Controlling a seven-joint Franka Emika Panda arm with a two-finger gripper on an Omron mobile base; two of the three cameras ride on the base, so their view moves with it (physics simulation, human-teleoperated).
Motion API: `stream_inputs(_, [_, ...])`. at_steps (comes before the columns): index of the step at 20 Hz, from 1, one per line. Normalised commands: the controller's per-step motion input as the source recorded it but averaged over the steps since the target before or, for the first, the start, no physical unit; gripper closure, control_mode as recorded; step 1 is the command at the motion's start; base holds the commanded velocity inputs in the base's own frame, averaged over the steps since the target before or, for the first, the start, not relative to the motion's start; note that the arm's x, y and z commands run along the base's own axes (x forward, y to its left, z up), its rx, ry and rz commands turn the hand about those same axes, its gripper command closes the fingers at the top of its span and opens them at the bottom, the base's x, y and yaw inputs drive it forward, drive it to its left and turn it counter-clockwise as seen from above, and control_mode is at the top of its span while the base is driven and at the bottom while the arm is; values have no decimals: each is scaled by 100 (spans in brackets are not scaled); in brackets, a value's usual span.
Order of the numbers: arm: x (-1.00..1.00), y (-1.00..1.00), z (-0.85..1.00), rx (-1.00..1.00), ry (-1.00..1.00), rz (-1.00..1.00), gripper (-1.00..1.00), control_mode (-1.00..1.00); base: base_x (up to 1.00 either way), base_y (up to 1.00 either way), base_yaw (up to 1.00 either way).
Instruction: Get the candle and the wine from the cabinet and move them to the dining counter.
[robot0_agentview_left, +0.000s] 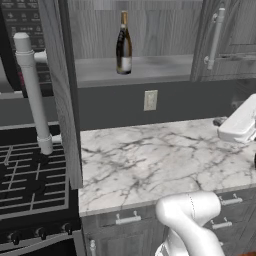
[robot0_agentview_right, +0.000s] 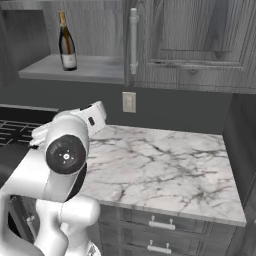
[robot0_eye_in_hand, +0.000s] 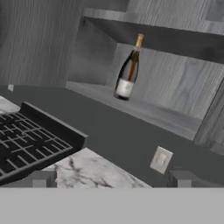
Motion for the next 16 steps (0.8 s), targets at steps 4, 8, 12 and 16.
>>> stream_inputs(4, [52, -44, 0, 3, -37, -7, -100, -100, 0, 0, 0])
stream_inputs(8, [75, -28, 1, 6, -27, -9, -100, -100, 0, 0, 0])
stream_inputs(12, [76, -13, 0, 8, -20, -7, -100, -100, 0, 0, 0])
stream_inputs(16, [76, -2, 13, 11, -9, -10, -100, -100, 0, 0, 0])
